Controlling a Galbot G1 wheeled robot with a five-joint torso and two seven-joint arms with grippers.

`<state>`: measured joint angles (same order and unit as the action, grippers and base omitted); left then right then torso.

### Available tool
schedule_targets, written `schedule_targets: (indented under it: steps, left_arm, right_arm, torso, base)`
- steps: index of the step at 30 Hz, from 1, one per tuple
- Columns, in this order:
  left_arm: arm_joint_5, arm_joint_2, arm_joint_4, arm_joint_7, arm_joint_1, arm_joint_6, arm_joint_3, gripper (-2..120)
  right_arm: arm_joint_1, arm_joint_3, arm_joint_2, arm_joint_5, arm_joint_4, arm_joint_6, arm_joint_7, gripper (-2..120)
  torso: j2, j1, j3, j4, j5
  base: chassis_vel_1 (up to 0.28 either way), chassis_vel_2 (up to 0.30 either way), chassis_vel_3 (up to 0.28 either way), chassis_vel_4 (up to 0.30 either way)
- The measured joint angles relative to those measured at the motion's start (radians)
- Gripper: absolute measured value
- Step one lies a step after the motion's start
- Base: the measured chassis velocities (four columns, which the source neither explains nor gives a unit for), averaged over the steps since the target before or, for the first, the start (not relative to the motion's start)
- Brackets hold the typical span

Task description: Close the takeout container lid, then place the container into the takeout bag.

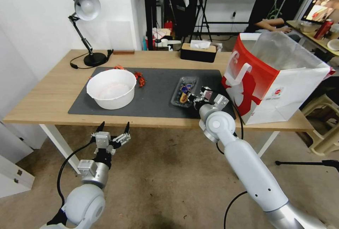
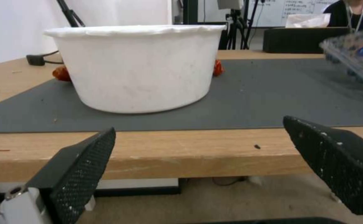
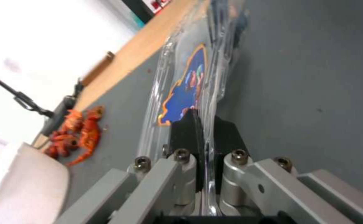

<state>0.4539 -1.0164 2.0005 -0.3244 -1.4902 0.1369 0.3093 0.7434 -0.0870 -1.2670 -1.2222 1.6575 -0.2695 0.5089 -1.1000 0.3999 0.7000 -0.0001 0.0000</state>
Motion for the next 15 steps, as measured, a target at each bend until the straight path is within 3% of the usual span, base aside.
schedule_targets:
  steps: [9, 15]
  left_arm:
    - [-0.009, -0.001, -0.005, 0.000, -0.003, 0.002, 0.008, 100]
    - [-0.013, -0.001, -0.004, -0.001, -0.011, 0.004, 0.019, 100]
  right_arm:
    - [-0.031, -0.038, 0.017, -0.079, 0.105, -0.009, 0.010, 0]
    - [-0.073, -0.098, 0.076, -0.125, 0.244, -0.036, 0.028, 0]
  torso:
    - [0.000, 0.000, 0.000, 0.0001, 0.0000]
    - [0.000, 0.000, 0.000, 0.0001, 0.0002]
  base:
    - [0.000, 0.000, 0.000, 0.000]
    - [0.000, 0.000, 0.000, 0.000]
